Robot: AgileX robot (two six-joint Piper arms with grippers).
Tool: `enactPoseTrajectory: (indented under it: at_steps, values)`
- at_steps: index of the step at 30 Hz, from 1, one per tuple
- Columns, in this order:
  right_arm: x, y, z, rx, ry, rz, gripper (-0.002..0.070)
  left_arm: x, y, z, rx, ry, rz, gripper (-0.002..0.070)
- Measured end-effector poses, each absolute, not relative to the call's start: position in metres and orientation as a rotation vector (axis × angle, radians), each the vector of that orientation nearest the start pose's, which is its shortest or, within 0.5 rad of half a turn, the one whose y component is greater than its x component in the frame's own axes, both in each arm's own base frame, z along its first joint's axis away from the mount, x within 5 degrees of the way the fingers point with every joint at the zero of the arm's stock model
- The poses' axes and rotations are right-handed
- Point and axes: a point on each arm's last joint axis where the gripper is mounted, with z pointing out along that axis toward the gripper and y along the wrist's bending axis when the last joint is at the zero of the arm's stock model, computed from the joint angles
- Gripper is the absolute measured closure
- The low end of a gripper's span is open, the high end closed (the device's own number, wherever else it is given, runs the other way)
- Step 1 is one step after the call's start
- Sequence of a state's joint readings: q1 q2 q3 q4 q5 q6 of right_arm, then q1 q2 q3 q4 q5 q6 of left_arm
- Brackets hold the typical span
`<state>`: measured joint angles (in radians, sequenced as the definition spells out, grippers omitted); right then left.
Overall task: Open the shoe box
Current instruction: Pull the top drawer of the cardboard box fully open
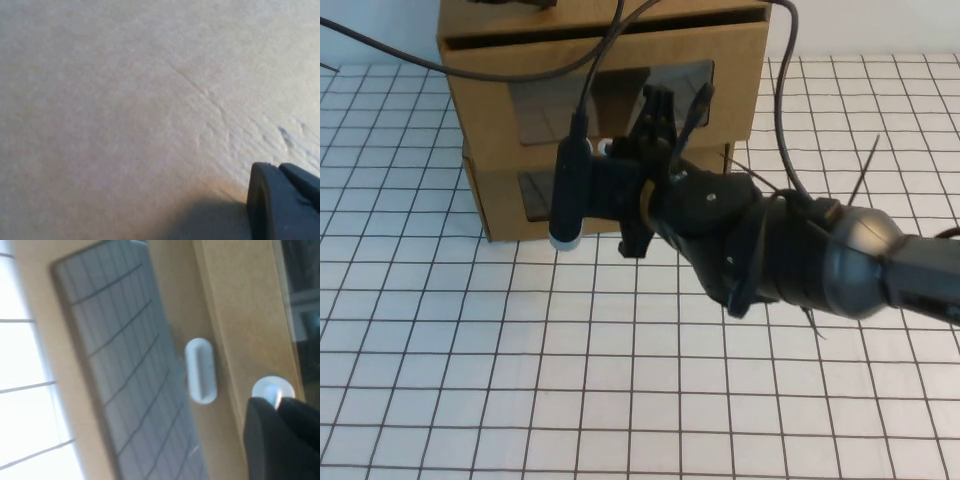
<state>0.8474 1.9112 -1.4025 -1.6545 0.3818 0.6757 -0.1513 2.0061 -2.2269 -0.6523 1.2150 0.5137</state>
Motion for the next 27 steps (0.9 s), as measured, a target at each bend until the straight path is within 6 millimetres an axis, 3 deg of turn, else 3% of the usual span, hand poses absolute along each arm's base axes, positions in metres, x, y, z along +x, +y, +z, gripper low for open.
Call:
enactPoseTrajectory:
  at_steps: [7, 16, 22, 27]
  values:
    - [0.277, 0.308, 0.267, -1.396, 1.425, -0.394, 0.0669, 0.424, -0.117, 0.405, 0.722, 2.193, -0.675, 0.0677]
    - [0.217, 0.314, 0.252, -1.409, 1.565, -0.296, 0.0686, 0.424, -0.117, 0.405, 0.713, 2.198, -0.677, 0.0677]
    - [0.202, 0.315, 0.247, -1.399, 1.624, -0.327, 0.0689, 0.424, -0.117, 0.405, 0.713, 2.199, -0.675, 0.0677]
    - [0.198, 0.309, 0.258, -1.352, 1.643, -0.348, 0.0689, 0.424, -0.117, 0.405, 0.709, 2.201, -0.676, 0.0677]
